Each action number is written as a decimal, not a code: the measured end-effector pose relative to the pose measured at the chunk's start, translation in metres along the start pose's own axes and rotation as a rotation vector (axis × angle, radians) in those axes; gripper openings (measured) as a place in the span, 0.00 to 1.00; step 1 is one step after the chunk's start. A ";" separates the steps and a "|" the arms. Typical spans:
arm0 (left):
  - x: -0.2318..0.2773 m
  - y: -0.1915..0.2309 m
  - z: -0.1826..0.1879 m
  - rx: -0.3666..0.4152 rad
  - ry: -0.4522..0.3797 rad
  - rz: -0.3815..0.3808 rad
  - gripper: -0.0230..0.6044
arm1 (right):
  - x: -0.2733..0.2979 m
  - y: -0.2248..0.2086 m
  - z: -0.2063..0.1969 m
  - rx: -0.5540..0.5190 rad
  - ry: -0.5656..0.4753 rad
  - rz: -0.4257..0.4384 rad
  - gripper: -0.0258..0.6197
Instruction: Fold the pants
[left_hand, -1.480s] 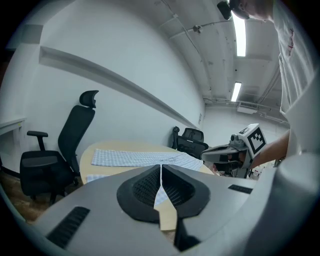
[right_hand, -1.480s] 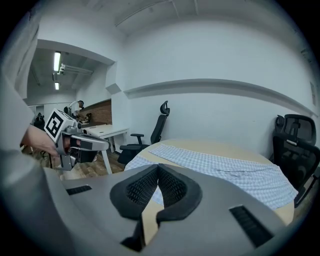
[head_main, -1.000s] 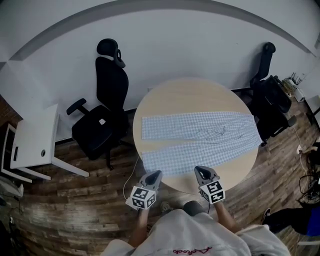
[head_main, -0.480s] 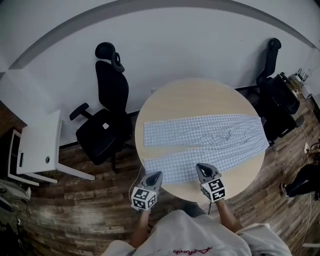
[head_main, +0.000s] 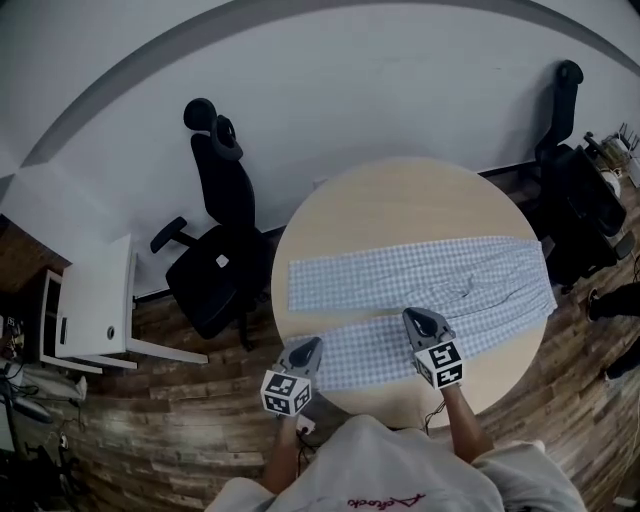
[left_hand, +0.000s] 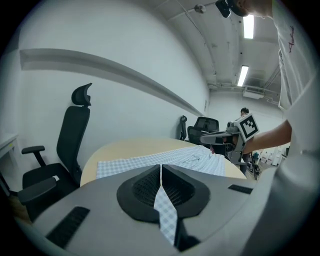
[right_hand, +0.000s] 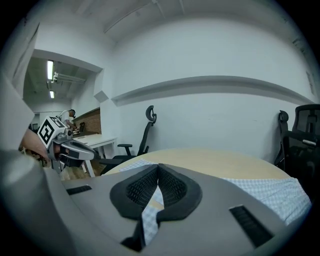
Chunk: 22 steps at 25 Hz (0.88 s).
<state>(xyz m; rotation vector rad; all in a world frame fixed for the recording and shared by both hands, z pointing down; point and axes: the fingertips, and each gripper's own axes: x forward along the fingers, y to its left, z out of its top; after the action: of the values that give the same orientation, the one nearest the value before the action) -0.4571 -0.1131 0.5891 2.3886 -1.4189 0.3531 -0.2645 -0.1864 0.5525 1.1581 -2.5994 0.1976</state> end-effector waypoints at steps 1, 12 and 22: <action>0.005 0.003 0.003 0.008 0.009 0.010 0.10 | 0.005 -0.010 0.003 0.005 -0.008 0.003 0.09; 0.038 0.024 0.011 -0.003 0.074 0.087 0.10 | 0.046 -0.077 0.004 0.063 -0.015 0.023 0.09; 0.067 0.081 0.005 -0.026 0.067 0.041 0.10 | 0.089 -0.073 -0.003 0.049 0.057 -0.011 0.09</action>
<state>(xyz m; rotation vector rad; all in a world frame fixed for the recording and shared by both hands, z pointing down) -0.4964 -0.2041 0.6231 2.3080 -1.4360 0.4183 -0.2658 -0.2971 0.5837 1.1653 -2.5517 0.2890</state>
